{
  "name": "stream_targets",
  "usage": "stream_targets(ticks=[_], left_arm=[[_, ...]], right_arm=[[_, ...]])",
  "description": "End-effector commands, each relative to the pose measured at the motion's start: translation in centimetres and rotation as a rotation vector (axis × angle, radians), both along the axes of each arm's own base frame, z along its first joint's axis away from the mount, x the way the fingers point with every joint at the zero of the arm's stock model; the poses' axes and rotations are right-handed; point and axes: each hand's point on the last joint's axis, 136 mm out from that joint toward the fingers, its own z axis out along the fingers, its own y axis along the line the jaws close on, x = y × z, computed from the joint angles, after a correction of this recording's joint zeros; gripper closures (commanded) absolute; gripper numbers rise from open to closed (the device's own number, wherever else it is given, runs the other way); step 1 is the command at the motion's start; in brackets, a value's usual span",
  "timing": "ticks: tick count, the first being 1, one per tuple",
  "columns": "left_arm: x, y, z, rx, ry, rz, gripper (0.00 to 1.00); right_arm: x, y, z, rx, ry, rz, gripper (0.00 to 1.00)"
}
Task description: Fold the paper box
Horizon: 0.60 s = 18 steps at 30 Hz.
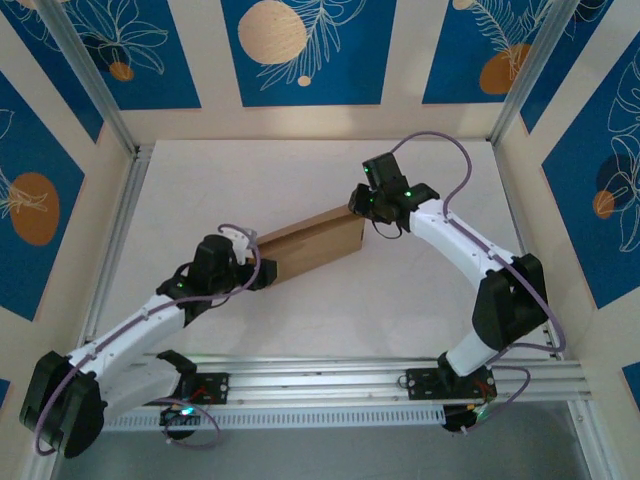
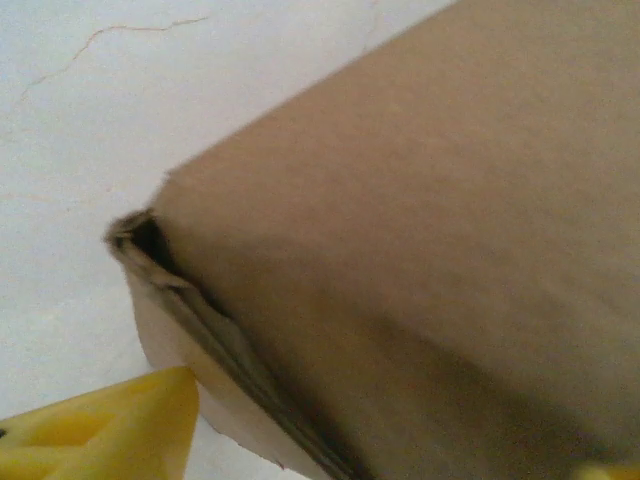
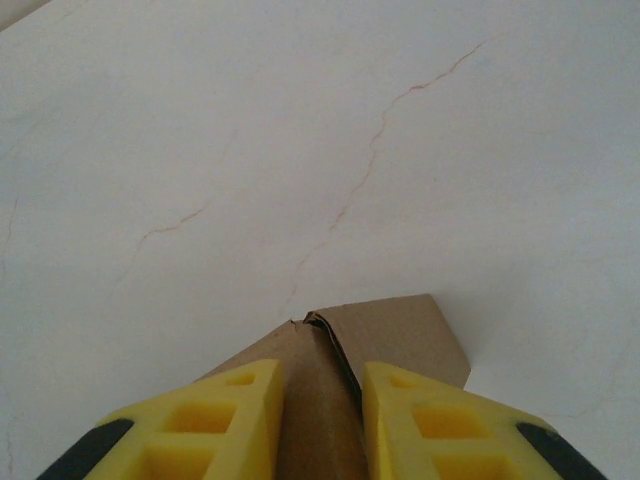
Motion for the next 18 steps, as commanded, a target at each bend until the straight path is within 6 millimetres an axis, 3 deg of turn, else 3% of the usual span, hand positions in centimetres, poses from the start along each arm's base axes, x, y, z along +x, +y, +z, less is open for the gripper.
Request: stream_targets(ticks=[1, 7, 12, 18], left_arm=[[-0.7, -1.7, 2.7, -0.056, -0.104, -0.116, 0.27], [-1.5, -0.9, 4.8, -0.05, -0.092, -0.098, 0.22], [-3.4, -1.4, 7.8, -0.077, -0.059, -0.172, 0.23], [-3.6, 0.5, 9.5, -0.077, -0.018, -0.057, 0.23]], right_arm=[[-1.7, -0.4, -3.2, -0.064, 0.129, -0.007, 0.71], [-1.7, -0.7, -3.2, -0.083, 0.13, -0.018, 0.71], [-1.6, -0.5, -3.2, -0.079, 0.131, -0.01, 0.7], [-1.5, -0.4, -2.9, -0.078, 0.126, -0.008, 0.69]])
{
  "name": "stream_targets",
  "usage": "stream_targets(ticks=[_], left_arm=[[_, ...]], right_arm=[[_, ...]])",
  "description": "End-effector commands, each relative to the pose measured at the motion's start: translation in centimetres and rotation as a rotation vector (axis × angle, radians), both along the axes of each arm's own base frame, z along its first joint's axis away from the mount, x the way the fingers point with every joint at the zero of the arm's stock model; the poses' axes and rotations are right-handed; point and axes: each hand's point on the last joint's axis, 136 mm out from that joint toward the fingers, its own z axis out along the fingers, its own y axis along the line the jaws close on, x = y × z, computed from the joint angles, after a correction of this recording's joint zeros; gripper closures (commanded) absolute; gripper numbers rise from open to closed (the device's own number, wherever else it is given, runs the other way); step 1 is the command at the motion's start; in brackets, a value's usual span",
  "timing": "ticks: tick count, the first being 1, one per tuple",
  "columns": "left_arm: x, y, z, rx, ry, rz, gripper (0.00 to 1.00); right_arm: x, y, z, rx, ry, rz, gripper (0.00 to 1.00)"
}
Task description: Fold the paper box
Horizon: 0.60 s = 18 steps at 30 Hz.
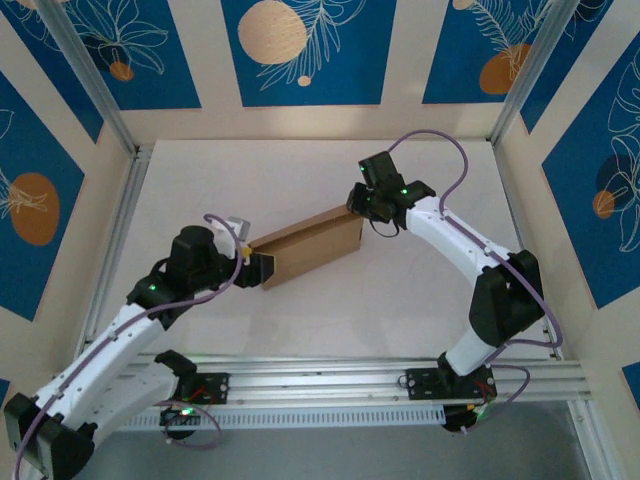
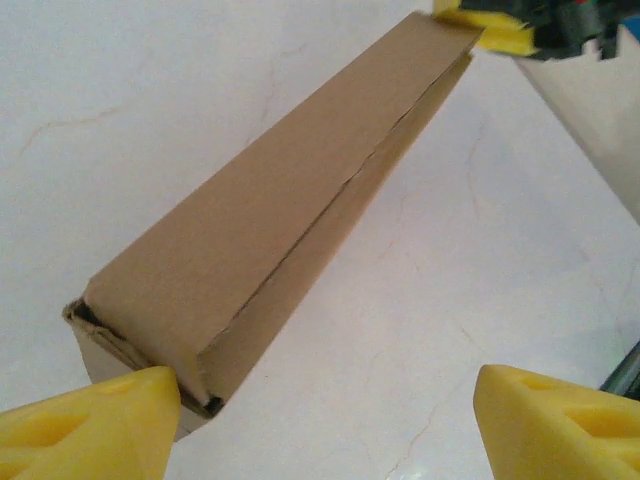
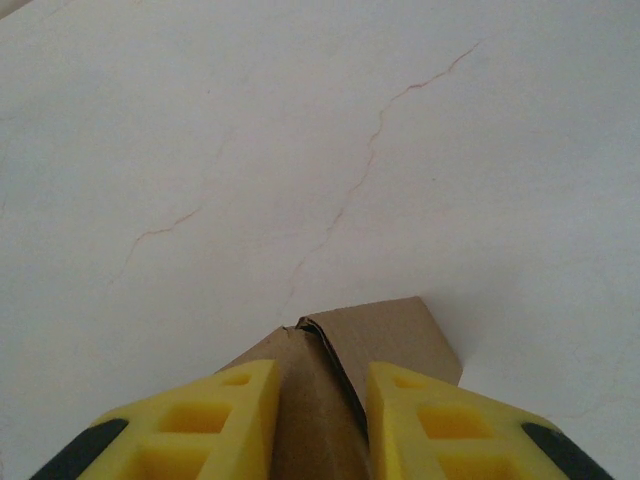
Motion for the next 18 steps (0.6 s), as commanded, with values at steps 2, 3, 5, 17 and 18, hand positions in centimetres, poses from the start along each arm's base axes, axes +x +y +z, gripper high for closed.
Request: stream_targets(ticks=[2, 3, 5, 17, 18], left_arm=[[-0.6, 0.5, 1.4, -0.055, 0.14, 0.061, 0.24], [-0.4, 0.2, 1.9, -0.075, 0.166, 0.057, 0.24], [0.6, 0.1, 2.3, -0.087, 0.228, 0.108, 0.2], [3.5, 4.0, -2.5, -0.206, 0.587, 0.644, 0.21], [3.5, 4.0, -3.0, -0.211, 0.61, 0.658, 0.22]], right_arm=[[-1.7, -0.7, -2.7, -0.059, 0.116, -0.001, 0.69], [-1.7, -0.7, -2.7, -0.058, 0.116, -0.002, 0.69], [-1.7, -0.7, -2.7, -0.058, 0.117, -0.003, 0.69], [-1.9, -0.7, -2.6, -0.05, 0.112, -0.006, 0.69], [-1.9, -0.7, -2.7, -0.052, 0.114, -0.006, 0.69]])
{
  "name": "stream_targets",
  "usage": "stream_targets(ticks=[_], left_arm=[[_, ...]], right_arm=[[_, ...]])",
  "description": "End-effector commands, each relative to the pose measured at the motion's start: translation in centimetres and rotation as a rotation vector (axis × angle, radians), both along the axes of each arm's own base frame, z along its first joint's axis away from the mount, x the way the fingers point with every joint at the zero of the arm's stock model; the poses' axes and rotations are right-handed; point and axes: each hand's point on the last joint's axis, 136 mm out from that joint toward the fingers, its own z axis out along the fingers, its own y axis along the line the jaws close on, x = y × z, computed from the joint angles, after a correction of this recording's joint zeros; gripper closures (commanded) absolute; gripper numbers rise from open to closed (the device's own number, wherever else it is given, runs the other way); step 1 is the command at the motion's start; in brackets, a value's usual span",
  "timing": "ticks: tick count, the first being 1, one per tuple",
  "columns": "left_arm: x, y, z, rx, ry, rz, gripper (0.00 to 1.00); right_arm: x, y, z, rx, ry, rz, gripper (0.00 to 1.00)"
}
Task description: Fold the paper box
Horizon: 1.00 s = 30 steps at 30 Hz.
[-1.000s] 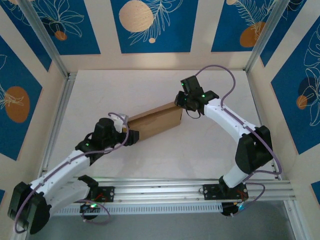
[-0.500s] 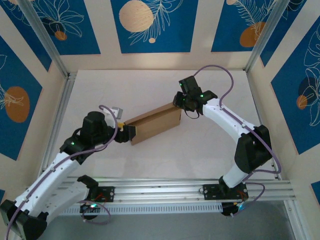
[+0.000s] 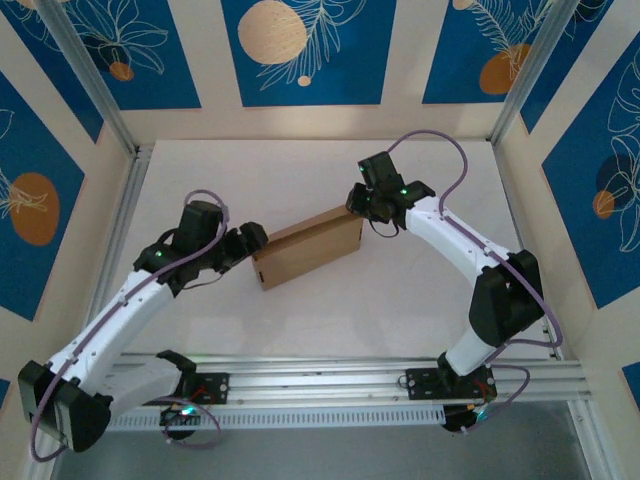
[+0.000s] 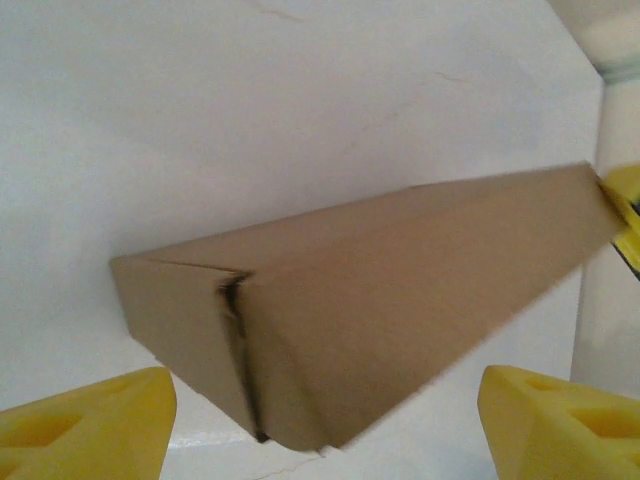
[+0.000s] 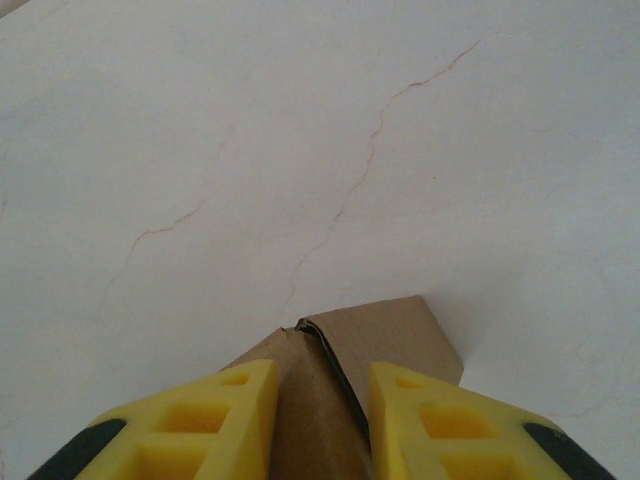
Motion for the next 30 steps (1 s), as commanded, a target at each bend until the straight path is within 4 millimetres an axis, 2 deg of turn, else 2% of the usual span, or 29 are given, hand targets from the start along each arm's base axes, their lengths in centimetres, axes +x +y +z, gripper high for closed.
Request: stream_targets(ticks=[1, 7, 13, 20, 25, 30], left_arm=[[-0.1, 1.3, -1.3, -0.03, 0.116, 0.15, 0.23], [-0.2, 0.9, -3.2, -0.091, 0.136, 0.181, 0.29], [-1.0, 2.5, -5.0, 0.011, 0.117, 0.19, 0.33], [-3.1, 3.3, -9.4, 0.131, 0.164, 0.166, 0.34], [-4.2, 4.2, -11.7, 0.191, 0.195, 0.171, 0.35], [-5.3, 5.3, -14.0, 0.23, 0.243, 0.201, 0.39]], right_arm=[[-1.9, -0.7, -2.7, -0.053, 0.111, -0.004, 0.69], [-2.1, -0.7, -3.0, -0.058, 0.116, -0.005, 0.69], [-2.3, -0.6, -3.6, -0.057, 0.13, -0.006, 0.69], [-2.6, -0.6, -4.3, -0.06, 0.146, 0.005, 0.69], [-2.8, -0.8, -4.5, -0.073, 0.151, 0.022, 0.69], [-3.6, -1.2, -5.7, -0.067, 0.187, 0.04, 0.71]])
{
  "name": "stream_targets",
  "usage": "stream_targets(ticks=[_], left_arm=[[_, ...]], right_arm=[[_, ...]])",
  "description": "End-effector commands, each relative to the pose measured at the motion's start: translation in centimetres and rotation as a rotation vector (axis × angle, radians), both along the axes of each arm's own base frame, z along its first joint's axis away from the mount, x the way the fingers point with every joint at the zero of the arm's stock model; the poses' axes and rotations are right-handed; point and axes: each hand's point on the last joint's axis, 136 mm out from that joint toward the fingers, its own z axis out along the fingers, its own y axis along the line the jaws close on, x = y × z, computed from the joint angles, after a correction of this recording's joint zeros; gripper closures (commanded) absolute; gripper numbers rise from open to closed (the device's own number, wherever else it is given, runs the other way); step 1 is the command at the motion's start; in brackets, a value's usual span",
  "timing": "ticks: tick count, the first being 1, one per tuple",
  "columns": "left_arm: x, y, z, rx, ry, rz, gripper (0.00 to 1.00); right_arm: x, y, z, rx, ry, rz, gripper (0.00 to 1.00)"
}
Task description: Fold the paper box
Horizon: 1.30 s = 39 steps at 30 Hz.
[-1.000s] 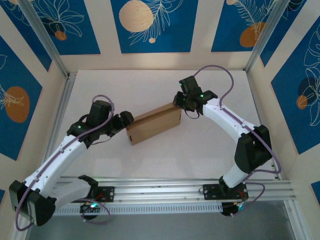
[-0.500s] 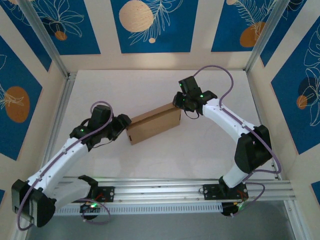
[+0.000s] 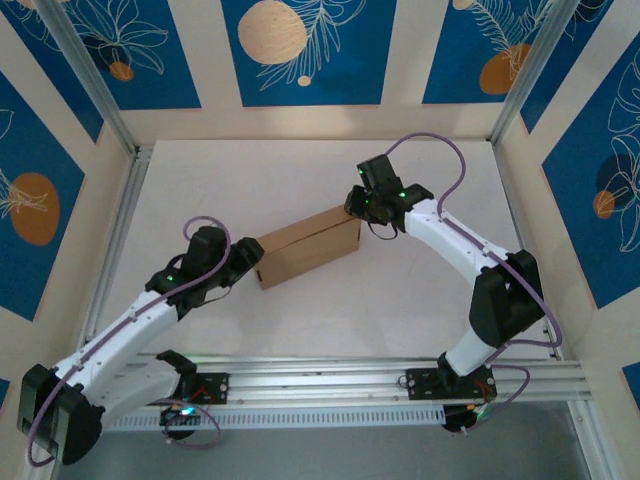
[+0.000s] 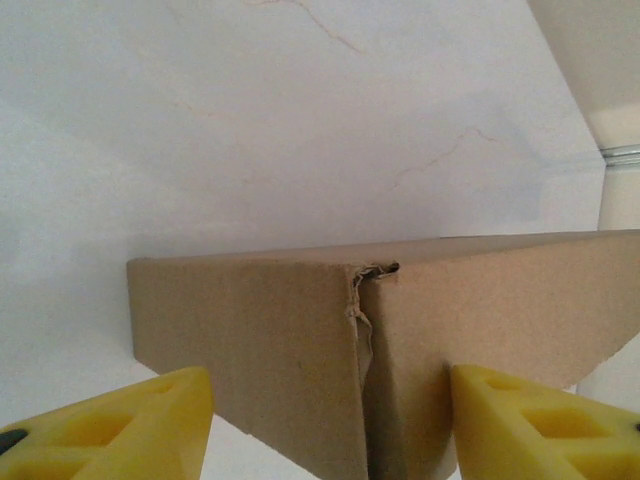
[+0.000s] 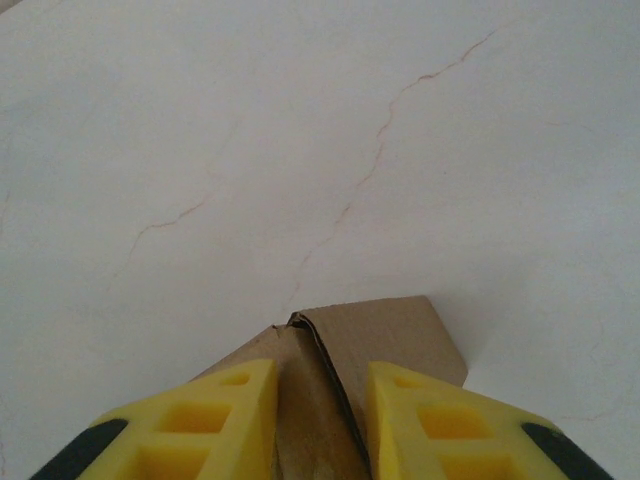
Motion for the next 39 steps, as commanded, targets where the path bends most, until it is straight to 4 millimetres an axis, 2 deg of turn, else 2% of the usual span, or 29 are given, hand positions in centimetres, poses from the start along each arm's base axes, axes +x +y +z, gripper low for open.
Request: stream_targets(ticks=[1, 8, 14, 18, 23, 27, 33, 35, 39], left_arm=[[-5.3, 4.6, -9.0, 0.244, 0.305, 0.054, 0.4], [-5.3, 4.5, -10.1, 0.227, 0.343, 0.061, 0.44], [-5.4, 4.9, -10.4, 0.218, 0.35, 0.075, 0.47], [-5.2, 4.9, -10.3, 0.209, 0.349, 0.074, 0.47], [-4.9, 5.0, -10.1, 0.212, 0.352, 0.062, 0.43], [-4.3, 5.2, -9.0, 0.239, 0.336, 0.043, 0.39], [-2.8, 4.8, -7.1, 0.286, 0.272, -0.047, 0.39], [-2.2, 4.3, -6.7, 0.306, 0.268, -0.091, 0.39], [-1.2, 3.7, -6.0, 0.341, 0.262, -0.153, 0.39]], right_arm=[[-3.7, -1.6, -5.4, -0.071, 0.204, 0.03, 0.72], [-5.2, -2.4, -7.5, -0.034, 0.284, 0.036, 0.77], [-7.0, -2.3, -9.7, 0.045, 0.368, 0.035, 0.8], [-7.8, -2.2, -10.9, 0.091, 0.435, 0.042, 0.79], [-8.3, -2.4, -11.3, 0.086, 0.473, 0.066, 0.71], [-7.6, -2.7, -9.3, 0.13, 0.417, 0.069, 0.66], [-6.2, -1.2, -2.9, 0.252, 0.227, 0.209, 0.51], [-6.0, -1.3, -1.1, 0.281, 0.173, 0.233, 0.47], [-5.3, -2.2, 0.9, 0.353, 0.122, 0.242, 0.43]])
